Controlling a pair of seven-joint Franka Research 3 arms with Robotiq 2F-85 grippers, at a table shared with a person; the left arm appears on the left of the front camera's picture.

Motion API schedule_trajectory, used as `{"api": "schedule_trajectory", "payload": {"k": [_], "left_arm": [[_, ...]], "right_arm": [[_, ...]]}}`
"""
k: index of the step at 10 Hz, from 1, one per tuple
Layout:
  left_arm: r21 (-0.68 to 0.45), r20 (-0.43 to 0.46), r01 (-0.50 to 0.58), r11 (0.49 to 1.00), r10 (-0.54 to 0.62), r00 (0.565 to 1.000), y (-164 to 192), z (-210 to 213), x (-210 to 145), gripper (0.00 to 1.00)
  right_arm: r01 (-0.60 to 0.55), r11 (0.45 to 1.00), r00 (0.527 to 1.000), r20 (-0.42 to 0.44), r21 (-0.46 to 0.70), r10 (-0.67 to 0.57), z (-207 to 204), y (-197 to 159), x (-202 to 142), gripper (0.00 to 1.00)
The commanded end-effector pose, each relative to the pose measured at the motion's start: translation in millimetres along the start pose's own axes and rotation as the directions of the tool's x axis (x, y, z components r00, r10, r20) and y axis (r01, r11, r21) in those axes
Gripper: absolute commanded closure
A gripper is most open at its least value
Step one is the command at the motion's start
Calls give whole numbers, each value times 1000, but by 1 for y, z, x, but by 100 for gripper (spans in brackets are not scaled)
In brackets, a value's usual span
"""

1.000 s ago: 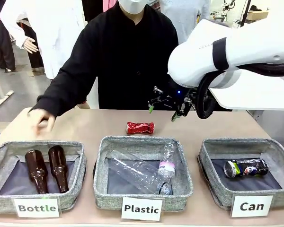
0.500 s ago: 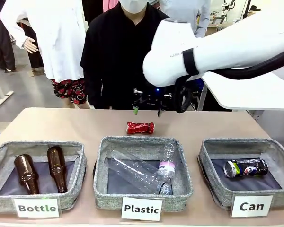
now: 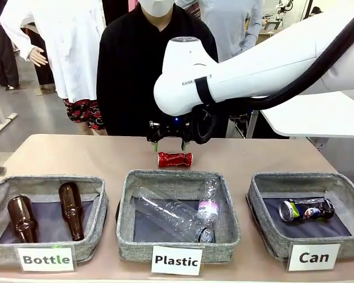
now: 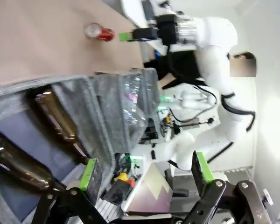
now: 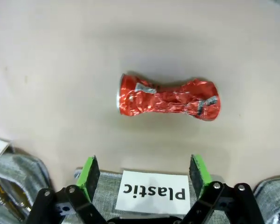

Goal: Sort the can waste into the basket.
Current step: Pick up the can waste from the table and place it in the right Fabric basket.

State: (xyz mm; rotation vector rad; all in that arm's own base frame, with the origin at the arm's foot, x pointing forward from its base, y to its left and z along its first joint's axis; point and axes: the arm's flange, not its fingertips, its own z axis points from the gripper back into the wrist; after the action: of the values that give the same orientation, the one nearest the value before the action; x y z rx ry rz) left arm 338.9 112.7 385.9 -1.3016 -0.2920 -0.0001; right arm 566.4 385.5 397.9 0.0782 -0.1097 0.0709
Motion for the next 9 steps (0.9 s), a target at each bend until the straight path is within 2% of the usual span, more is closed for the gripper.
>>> {"api": "schedule_trajectory", "payload": {"k": [1,4,5,6,7,8,9], "left_arm": [[-50,-11,20,999,-21,1000,-13,7,1,0],[-50,-11,20,999,-21,1000,-13,7,1,0],[-50,-11,20,999,-21,1000,-13,7,1,0],[-50,-11,20,999,-21,1000,-13,7,1,0],[-50,-11,20,999,-21,1000,-13,7,1,0],[-50,-11,20,999,-21,1000,-13,7,1,0],[-50,-11,20,999,-21,1000,-13,7,1,0]], "right_arm": [[-30,1000,1000,3,5,30,0,5,-3,0],[-6,1000,1000,-2,-2,6,-1,2,-1,0],[-275,961,960,36,-31,276,4,5,11,0],[-540,841,841,11,-14,540,11,8,24,0],[-694,718,719,-6,-42,695,16,8,29,0],[-827,562,561,-35,27,827,17,8,32,0],[-891,447,441,-81,84,894,13,9,32,0]]}}
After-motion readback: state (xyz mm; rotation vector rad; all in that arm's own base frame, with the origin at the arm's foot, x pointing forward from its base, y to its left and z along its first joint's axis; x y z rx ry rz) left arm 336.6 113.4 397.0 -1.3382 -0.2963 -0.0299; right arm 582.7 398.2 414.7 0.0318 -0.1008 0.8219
